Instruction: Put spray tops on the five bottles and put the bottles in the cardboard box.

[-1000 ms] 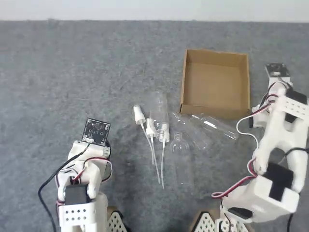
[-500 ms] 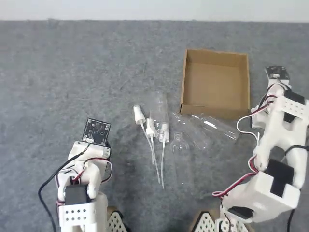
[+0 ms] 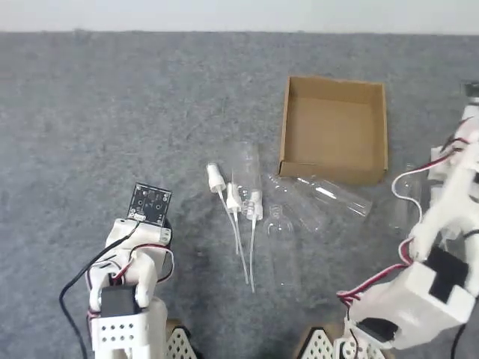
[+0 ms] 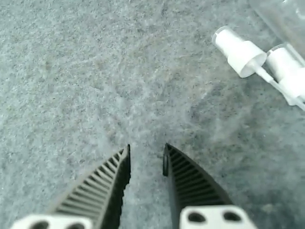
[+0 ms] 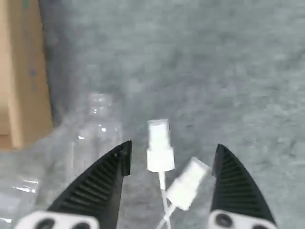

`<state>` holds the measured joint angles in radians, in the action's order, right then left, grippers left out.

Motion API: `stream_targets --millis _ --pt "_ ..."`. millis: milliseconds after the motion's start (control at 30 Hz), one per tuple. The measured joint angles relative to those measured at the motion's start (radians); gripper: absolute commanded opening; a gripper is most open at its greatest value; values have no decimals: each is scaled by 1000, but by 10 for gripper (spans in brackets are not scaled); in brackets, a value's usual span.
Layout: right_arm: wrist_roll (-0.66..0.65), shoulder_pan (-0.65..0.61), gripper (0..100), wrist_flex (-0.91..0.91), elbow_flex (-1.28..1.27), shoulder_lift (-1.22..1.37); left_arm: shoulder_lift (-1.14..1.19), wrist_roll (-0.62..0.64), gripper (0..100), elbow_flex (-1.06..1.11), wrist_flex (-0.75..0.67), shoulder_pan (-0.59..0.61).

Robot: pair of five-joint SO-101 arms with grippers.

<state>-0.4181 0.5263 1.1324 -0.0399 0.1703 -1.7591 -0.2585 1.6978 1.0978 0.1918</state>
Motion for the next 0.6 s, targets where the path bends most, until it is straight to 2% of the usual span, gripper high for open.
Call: stream_targets --millis 300,467,600 --pt "-43 6 206 -3 5 206 0 0 100 0 0 0" --pt "-46 14 96 -40 5 255 0 0 100 0 0 0" --pt "-46 41 46 -61 14 278 0 0 100 0 0 0"
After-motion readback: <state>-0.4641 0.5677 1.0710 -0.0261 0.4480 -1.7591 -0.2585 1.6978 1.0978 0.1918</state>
